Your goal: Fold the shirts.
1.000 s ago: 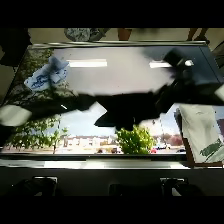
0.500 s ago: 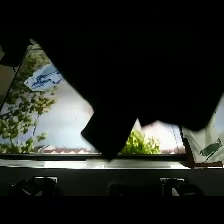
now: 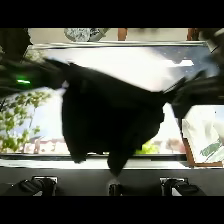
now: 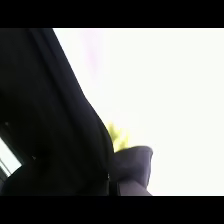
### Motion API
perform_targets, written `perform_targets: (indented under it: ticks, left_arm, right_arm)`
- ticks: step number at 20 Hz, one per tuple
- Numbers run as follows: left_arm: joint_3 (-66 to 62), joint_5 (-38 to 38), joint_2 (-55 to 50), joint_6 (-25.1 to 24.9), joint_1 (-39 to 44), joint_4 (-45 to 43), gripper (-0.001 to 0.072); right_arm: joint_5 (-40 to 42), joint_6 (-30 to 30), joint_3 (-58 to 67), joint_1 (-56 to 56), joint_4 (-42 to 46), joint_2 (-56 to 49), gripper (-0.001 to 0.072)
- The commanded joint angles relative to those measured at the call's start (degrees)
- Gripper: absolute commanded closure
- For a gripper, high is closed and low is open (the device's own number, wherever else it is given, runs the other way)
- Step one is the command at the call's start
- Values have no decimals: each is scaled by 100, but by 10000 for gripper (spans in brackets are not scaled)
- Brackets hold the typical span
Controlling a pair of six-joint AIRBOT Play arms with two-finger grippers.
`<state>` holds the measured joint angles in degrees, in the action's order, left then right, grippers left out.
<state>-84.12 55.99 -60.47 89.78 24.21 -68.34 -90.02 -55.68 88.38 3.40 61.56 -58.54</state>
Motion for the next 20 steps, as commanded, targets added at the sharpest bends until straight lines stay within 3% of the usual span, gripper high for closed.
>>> perform_targets:
  ticks: [1,4,7,8,9,10,11,12,16,18,20]
  left_arm:
    - [901,-269,-1182,85,-15,-155,681]
    - [817,-647,-2409,90,-98,7,679]
    - [660,-566,-3099,90,-195,566,674]
    - [610,-479,-3169,87,-247,730,611]
    - [546,-343,-3176,70,-319,752,468]
    - [411,-72,-3154,-50,-452,713,211]
    - [201,328,-3136,-243,-664,656,53]
    - [-28,782,-3132,-461,-916,619,44]
    - [-352,2100,-3161,-643,-2031,619,46]
    - [46,2264,-3200,-623,-2328,623,50]
    - [706,2135,-3204,-638,-2354,651,51]
  right_arm:
    - [1827,286,-1443,2,22,-839,663]
    - [3418,214,-1631,0,-162,-1895,663]
    - [3735,-9,-1631,2,-1119,-2686,663]
    - [3676,-7,-1631,2,-1388,-2815,663]
    - [3580,26,-1631,0,-1543,-2848,599]
    - [3418,136,-1587,-20,-1534,-2804,398]
    - [3077,391,-1480,-105,-1506,-2706,135]
    - [2621,678,-1338,-223,-1443,-2579,50]
    - [730,835,-1086,-1043,-1010,-1823,50]
    - [-122,824,-1246,-1300,-645,-1565,50]
    - [-216,717,-1849,-1272,-595,-1287,50]
